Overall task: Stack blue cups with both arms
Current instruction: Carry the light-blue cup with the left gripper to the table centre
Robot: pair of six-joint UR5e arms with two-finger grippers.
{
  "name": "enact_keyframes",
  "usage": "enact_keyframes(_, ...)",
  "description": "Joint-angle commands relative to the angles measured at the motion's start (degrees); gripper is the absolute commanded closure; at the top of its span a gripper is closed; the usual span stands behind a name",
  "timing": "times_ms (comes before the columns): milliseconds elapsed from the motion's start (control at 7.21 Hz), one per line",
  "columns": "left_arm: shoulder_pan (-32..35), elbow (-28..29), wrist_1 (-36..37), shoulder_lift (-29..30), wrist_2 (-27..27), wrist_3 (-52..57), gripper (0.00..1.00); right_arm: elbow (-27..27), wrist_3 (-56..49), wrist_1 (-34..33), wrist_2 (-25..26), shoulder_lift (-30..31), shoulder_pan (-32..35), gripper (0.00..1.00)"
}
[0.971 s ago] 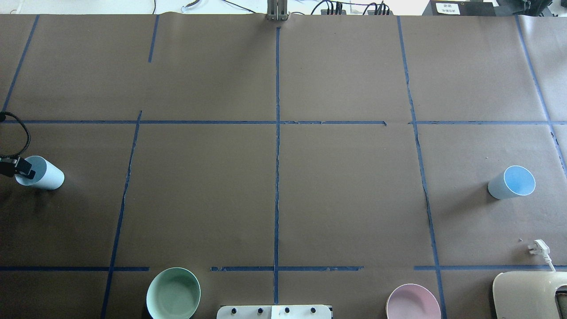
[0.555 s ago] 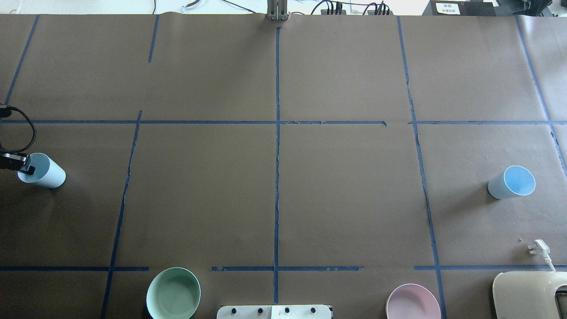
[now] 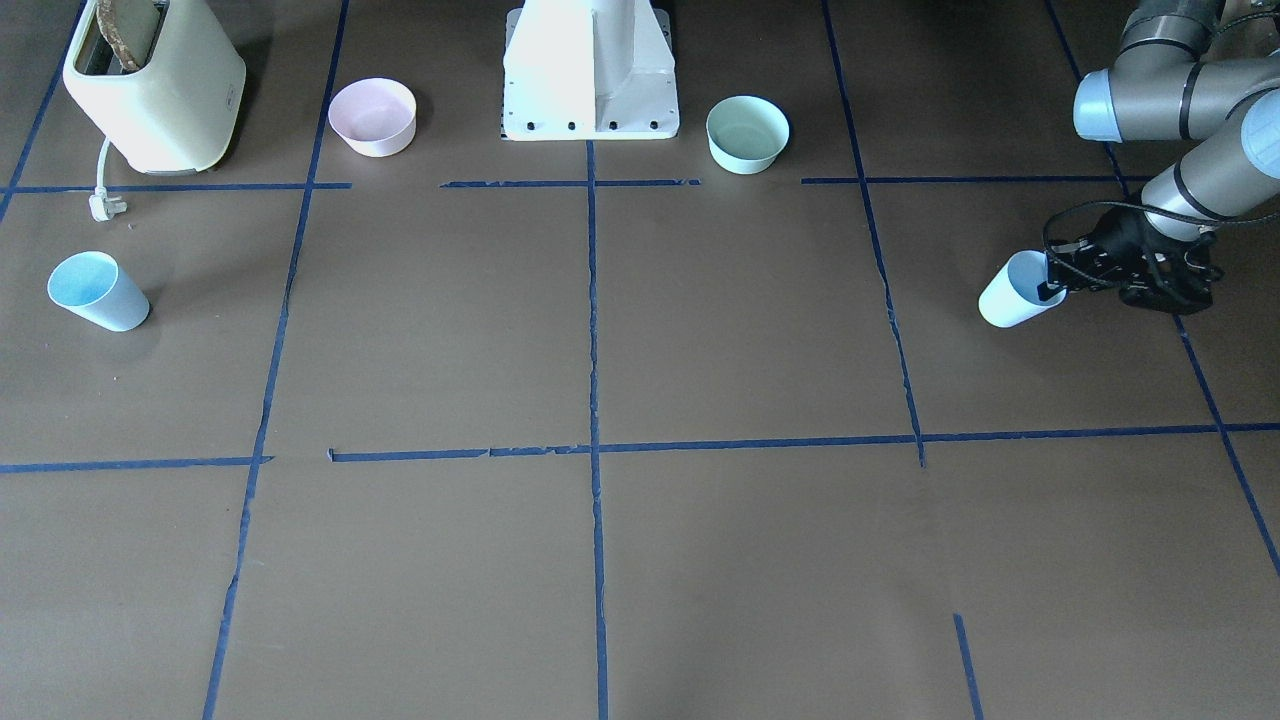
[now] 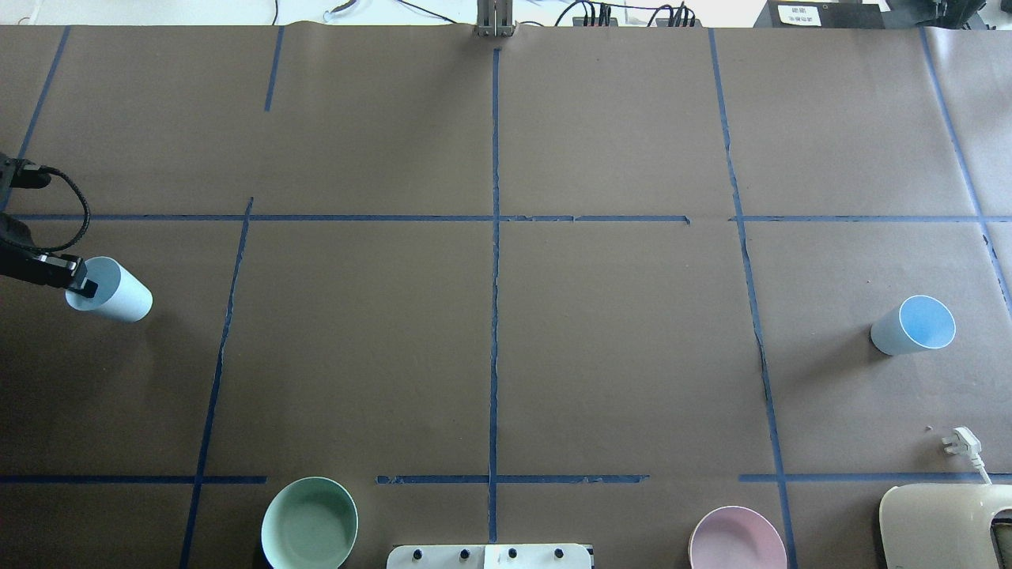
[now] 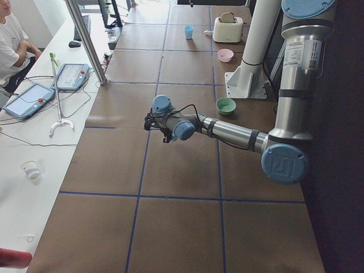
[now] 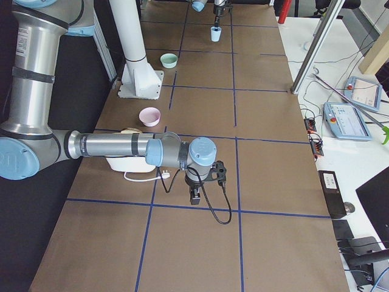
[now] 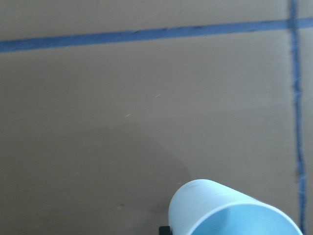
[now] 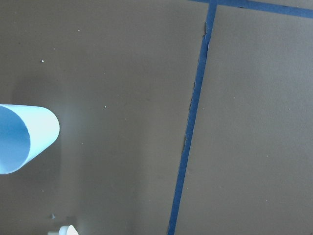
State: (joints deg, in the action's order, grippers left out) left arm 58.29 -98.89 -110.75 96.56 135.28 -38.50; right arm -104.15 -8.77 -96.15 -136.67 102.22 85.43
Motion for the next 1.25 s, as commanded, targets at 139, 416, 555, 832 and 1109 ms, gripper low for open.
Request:
enact_keyframes(139,-10.9,-0.4,16.1,20.6,-5.8,-14.1,1.00,-0.1,0.1,0.1,0.0,0.0,0.0,0.00)
enact_keyframes(416,-20.4,4.4,18.2,31.7,-14.3,-26.9,1.00,-0.1,0.1,0.1,0.0,0.0,0.0,0.00)
enact_keyframes(555,-22.9,12.2,17.9,39.6,-18.5,-30.6,1.00,-0.1,0.1,0.1,0.0,0.0,0.0,0.00)
enact_keyframes(832,-24.9,15.9,17.3,42.7,-19.3,-31.9,0.98,-0.1,0.1,0.0,0.0,0.0,0.0,0.00)
enact_keyframes(1109,-26.6,16.0,17.2,42.6,-21.4,-31.9,0.92,-0.1,0.1,0.1,0.0,0.0,0.0,0.00)
